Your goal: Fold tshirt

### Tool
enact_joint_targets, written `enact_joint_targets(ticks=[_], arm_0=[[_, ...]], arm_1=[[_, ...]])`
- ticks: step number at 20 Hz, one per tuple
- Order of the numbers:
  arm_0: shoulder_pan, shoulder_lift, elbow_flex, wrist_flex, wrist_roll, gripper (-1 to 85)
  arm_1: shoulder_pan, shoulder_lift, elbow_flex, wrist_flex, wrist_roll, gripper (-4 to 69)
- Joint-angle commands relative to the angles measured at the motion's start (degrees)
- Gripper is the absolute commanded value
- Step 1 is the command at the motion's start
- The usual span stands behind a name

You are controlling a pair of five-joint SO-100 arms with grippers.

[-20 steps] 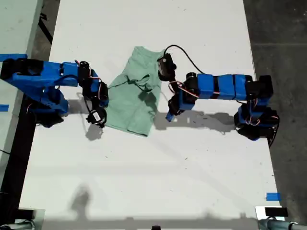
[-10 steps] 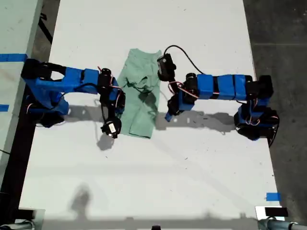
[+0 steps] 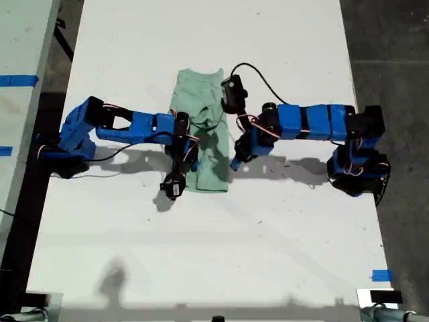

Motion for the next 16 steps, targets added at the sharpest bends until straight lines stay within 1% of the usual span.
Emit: enact_joint_targets(ticks=[1, 6, 9, 11, 13, 16], arm_0=[[-0.62, 1.58, -1.58, 1.85, 0.18, 21.9], [1.67, 11.78, -0.44, 6.42, -2.20, 22.0], [1.41, 27.42, 6.86, 6.77, -2.99, 24.7], [1.23, 36.04, 10.20, 6.86, -3.16, 24.8], [0.88, 43.24, 15.03, 6.94, -3.43, 28.0], [0.53, 53.88, 26.02, 6.94, -5.54, 28.3]], arm_1=[[-0.44, 4.75, -0.35, -1.67, 0.35, 19.0], [0.18, 5.36, -0.44, -1.49, -0.26, 18.8], [0.26, 6.86, -0.53, -1.23, -0.09, 18.7], [0.26, 7.91, -0.53, -1.05, 0.18, 18.6], [0.26, 8.53, -1.32, -0.70, 0.35, 18.6], [-0.18, 8.26, -4.39, -0.35, 0.88, 18.5]])
